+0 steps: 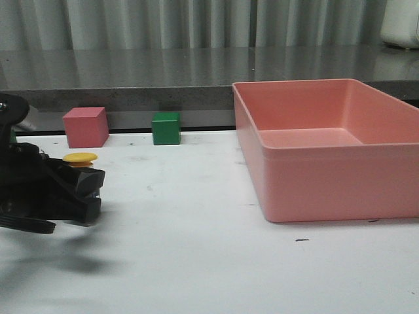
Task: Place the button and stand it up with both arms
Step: 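Lift and rotate the button upright with the left gripper, then set the button upright on the table and release with left gripper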
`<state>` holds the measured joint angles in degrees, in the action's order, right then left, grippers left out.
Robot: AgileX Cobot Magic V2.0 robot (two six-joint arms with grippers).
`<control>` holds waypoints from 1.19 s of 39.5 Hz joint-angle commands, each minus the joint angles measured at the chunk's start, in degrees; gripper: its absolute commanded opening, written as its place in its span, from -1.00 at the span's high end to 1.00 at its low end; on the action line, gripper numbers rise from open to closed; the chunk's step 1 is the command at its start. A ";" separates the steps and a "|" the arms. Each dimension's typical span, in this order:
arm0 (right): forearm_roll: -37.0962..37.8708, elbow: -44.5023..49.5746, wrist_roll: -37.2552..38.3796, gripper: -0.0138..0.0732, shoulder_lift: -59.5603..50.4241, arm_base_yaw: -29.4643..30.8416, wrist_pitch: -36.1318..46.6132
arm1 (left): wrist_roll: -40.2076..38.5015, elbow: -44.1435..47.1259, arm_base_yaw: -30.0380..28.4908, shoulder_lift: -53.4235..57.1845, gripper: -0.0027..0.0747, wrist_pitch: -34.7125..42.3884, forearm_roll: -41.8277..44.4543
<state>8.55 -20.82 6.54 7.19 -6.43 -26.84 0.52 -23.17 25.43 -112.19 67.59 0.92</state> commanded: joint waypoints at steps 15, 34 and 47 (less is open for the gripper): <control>1.04 -1.36 -0.37 0.85 0.57 0.37 4.64 | 0.08 1.64 -0.18 3.55 -0.46 10.34 0.66; 1.04 -1.36 -0.37 0.85 0.57 0.37 4.64 | -0.52 -1.42 0.08 37.05 -0.36 -26.29 3.71; 1.04 -1.36 -0.37 0.85 0.57 0.37 4.64 | -2.95 -1.81 0.08 62.51 0.26 -54.06 3.57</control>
<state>8.55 -20.82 6.54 7.19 -6.43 -26.84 -1.60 -23.26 25.43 -54.33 17.13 4.83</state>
